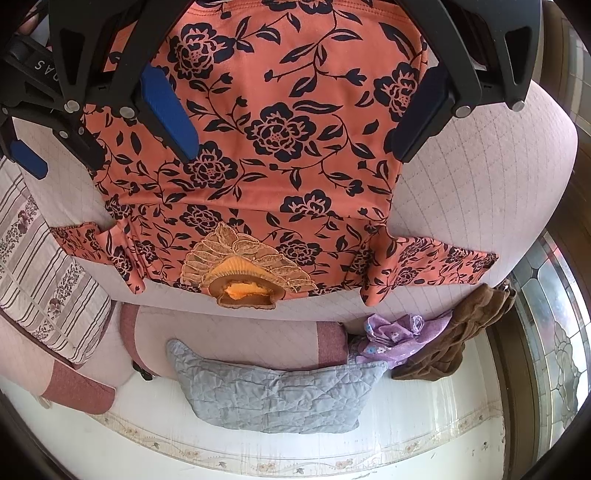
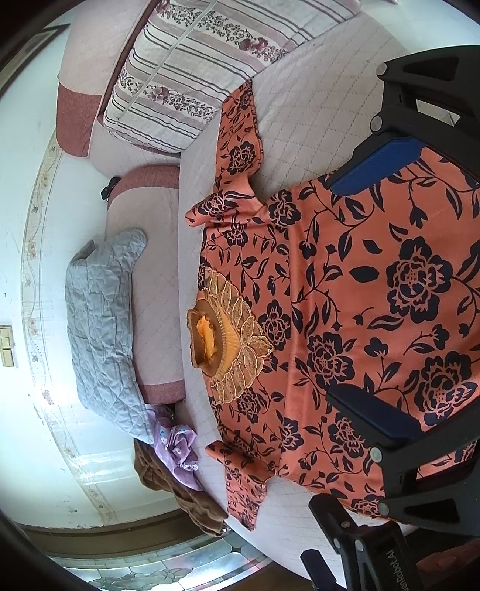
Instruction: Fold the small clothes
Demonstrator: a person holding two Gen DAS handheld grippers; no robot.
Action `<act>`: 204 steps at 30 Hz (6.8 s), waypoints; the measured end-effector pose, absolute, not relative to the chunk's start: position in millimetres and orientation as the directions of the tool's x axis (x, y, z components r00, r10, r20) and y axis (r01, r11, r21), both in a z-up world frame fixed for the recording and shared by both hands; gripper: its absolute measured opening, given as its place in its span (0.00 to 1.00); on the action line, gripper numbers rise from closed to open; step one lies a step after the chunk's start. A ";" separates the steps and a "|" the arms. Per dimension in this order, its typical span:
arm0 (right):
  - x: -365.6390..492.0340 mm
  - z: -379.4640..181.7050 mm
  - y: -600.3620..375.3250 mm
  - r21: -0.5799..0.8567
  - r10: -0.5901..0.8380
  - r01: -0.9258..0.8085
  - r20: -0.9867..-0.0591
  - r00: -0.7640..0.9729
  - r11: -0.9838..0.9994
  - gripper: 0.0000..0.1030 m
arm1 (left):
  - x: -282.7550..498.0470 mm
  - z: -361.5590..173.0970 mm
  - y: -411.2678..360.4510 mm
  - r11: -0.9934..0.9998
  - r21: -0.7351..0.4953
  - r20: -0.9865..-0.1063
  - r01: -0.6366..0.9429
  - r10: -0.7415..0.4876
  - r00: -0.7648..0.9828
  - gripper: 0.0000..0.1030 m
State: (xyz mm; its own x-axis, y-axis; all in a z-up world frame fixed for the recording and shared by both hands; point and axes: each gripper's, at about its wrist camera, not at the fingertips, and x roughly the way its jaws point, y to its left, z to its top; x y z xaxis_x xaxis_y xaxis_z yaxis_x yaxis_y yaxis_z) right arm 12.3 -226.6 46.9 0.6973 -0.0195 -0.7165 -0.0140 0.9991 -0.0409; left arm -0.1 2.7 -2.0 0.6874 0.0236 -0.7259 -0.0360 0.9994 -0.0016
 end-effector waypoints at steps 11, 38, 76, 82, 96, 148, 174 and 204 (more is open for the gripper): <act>11.8 48.7 -225.3 -0.037 -0.016 -0.015 -0.711 0.703 0.999 1.00 | -0.6 -1.7 2.8 0.999 -0.001 -0.724 -0.035 0.023 0.689 1.00; 13.5 52.5 -224.7 -0.033 -0.009 -0.020 -0.710 0.704 0.999 1.00 | -2.0 -3.7 2.3 1.000 0.000 -0.729 -0.026 0.018 0.684 1.00; 52.5 21.2 -353.7 0.328 0.164 0.101 -0.689 0.706 0.939 1.00 | 46.1 -80.6 16.9 0.997 0.060 -0.837 -0.058 0.081 0.542 1.00; 97.4 -6.8 -497.9 0.572 0.153 0.333 -0.639 0.753 0.750 0.94 | 52.0 -126.9 31.2 0.995 0.062 -0.894 -0.079 0.090 0.440 1.00; 233.1 -66.3 -673.3 0.619 0.017 0.652 -0.731 0.682 0.438 0.67 | 36.4 -131.2 37.6 0.998 0.011 -0.822 -0.061 0.044 0.567 1.00; 142.4 -70.0 -354.6 0.470 0.418 -0.105 -0.634 0.651 0.876 0.94 | 236.3 -86.7 84.4 0.807 -0.548 -0.759 -0.222 -0.367 0.538 0.99; 145.2 -68.0 -343.0 0.446 0.404 -0.097 -0.672 0.620 0.890 0.94 | 198.2 -134.9 92.6 0.956 -0.241 -0.823 -0.168 -0.109 0.557 0.11; 310.1 -32.7 -459.7 0.452 0.233 0.236 -0.760 0.607 0.860 0.90 | 187.9 -144.0 103.9 0.922 -0.370 -0.717 -0.111 -0.208 0.665 0.12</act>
State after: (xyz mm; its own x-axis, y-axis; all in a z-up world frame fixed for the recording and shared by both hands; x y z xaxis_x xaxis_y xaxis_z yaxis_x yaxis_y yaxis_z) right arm 310.1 -459.7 -32.7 0.6068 0.2331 -0.7599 0.2361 0.8600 0.4524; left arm 187.9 103.9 -144.0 0.6650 -0.2081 -0.7173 -0.1107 0.9223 -0.3703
